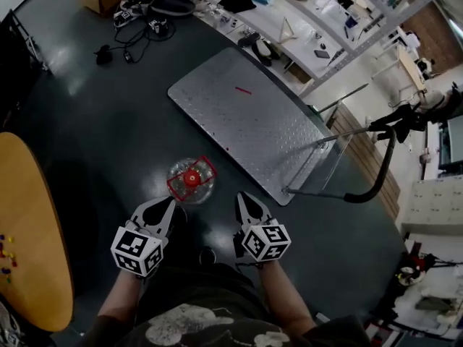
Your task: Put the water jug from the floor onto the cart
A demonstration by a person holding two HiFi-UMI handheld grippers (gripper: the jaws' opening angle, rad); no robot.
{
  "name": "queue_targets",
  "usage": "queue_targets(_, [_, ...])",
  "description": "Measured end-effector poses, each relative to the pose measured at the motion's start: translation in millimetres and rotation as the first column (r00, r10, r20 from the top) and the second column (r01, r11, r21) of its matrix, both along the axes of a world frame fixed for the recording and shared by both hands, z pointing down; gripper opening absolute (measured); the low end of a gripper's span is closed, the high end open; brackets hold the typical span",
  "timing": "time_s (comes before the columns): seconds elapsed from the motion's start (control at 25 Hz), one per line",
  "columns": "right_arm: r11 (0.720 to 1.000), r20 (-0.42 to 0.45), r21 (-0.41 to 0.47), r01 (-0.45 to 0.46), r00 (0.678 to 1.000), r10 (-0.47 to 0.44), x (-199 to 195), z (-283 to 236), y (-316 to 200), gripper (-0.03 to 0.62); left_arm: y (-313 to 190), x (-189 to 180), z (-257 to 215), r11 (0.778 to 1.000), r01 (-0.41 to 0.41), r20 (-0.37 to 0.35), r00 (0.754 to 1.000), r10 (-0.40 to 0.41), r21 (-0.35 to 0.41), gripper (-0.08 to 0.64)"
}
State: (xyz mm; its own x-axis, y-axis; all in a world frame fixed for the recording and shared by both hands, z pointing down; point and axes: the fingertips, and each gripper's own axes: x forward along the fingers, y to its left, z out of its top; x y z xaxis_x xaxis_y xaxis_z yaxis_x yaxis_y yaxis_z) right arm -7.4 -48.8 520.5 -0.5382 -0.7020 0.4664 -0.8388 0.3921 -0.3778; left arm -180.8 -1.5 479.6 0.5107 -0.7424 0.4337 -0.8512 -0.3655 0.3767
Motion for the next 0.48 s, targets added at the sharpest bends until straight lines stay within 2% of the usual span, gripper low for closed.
queue_targets(0.08, [1.0, -0.012, -0.005, -0.006, 1.0, 0.006, -15, 6, -20, -0.011, -17, -12, 9, 1.0, -0.012, -0.008, 1.0, 0.012, -0.017, 0.008])
queue_targets(0.2, [1.0, -0.082, -0.024, -0.002, 0.997, 0.0, -34, 23, -45, -0.01, -40, -27, 26, 0.998, -0.034, -0.02, 0.999, 0.033, -0.044, 0.008])
queue_targets(0.36, [0.999, -0.113, -0.045, -0.013, 0.994, 0.008, -48, 39, -72, -0.009, -65, -41, 58, 0.995, -0.066, 0.022, 0.997, 0.068, -0.076, 0.008])
queue_targets(0.48, [0.999, -0.148, -0.048, -0.008, 0.989, 0.0, -57, 56, -84, -0.008, -76, -49, 81, 0.991, -0.058, 0.017, 0.998, 0.061, -0.117, 0.008])
